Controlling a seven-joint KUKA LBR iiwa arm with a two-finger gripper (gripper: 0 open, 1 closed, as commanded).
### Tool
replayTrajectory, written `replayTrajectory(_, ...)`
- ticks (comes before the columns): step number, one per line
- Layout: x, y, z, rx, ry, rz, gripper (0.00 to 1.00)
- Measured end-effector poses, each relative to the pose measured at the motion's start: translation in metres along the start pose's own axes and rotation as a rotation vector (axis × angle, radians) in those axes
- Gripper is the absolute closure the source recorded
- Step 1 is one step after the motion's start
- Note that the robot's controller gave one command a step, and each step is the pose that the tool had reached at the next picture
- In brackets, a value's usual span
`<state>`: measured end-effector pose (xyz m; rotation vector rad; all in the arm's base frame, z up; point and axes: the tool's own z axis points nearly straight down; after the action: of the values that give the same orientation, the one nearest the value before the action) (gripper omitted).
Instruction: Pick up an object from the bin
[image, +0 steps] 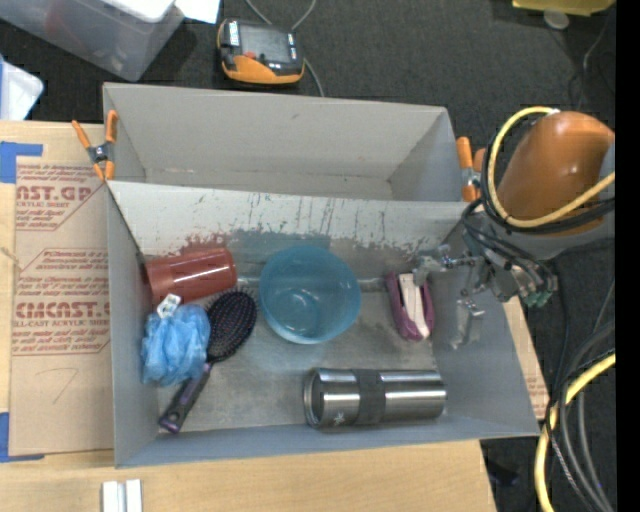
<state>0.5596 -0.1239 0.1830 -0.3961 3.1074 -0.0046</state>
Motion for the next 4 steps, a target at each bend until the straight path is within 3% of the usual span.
replayTrajectory(1,0.023,-0.004,0.031,-0.003,0.003,-0.202,0.00)
replayTrajectory(2,0.026,-0.003,0.041,-0.007,0.010,-0.263,0.00)
replayTrajectory(3,-0.014,0.016,0.031,-0.005,0.006,-0.348,0.00)
replayTrajectory(4,0.033,-0.009,0.016,-0.006,0.006,-0.228,0.00)
